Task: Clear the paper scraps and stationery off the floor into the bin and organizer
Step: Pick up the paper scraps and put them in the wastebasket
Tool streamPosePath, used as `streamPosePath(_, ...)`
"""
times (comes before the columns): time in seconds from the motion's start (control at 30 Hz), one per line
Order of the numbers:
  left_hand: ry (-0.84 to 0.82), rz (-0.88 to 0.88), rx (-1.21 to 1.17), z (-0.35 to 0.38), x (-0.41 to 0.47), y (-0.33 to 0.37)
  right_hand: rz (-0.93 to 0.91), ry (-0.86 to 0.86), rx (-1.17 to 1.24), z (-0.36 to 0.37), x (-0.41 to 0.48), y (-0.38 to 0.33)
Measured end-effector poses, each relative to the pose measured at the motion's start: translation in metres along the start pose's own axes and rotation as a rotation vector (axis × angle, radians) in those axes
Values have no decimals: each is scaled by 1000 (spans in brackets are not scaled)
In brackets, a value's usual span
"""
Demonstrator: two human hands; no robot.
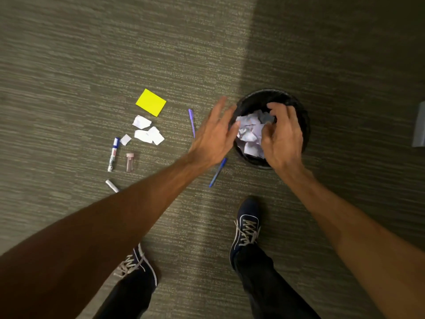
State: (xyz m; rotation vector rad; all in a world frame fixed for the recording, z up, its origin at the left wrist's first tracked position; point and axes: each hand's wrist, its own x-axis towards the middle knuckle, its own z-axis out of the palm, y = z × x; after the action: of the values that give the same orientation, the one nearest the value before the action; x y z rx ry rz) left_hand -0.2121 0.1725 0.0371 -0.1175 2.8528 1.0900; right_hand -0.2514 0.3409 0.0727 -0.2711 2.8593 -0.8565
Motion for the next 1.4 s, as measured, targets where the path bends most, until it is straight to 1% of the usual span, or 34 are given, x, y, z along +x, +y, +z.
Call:
streamPosePath(0.1, 28, -87, 36, -22, -21, -40, -146, -105, -128, 18, -14, -39)
streamPosePath(0.2, 14, -203, 83, -39, -48, -88, -234, -305, -151, 52, -25, -71)
streamPosePath(0.27, 0, -311, 128, -46, -66, -120, -228, -410, -156, 81, -28, -85)
streamPosePath(0.37, 12, -439, 135, -51, -92, -169, -180, -532, -143, 135, -30, -95)
streamPosePath(0.5, 13, -589, 166, -41, -115, -238, -191, -647, -219, 218, -18, -97)
streamPosePath(0.57, 13, -640, 157, -33, -117, -271, -233, -669, -276, 258, -8, -96)
streamPosePath(0.7, 7, -632, 147, -15, -105, -324, -386, -680, -353, 326, 12, -95)
streamPosePath(0.8, -43, -597, 246, 0, -90, -347, -444, -675, -421, 364, 30, -101)
streamPosePath(0.9, -82, -574, 344, 10, -76, -359, -482, -661, -437, 389, 48, -108)
streamPosePath(1.0, -124, -582, 412, 16, -70, -366, -548, -648, -488, 404, 66, -115)
streamPosePath(1.1, -173, -555, 494, 22, -68, -366, -639, -700, -515, 414, 80, -122)
streamPosePath(1.17, -159, -529, 520, 24, -69, -366, -678, -746, -540, 417, 86, -124)
streamPosePath(1.27, -126, -511, 546, 22, -72, -367, -702, -772, -508, 419, 87, -125)
streamPosePath(1.33, -134, -495, 554, 19, -75, -370, -715, -755, -489, 419, 86, -123)
streamPosePath(1.4, -148, -474, 577, 16, -76, -373, -732, -702, -468, 418, 83, -119)
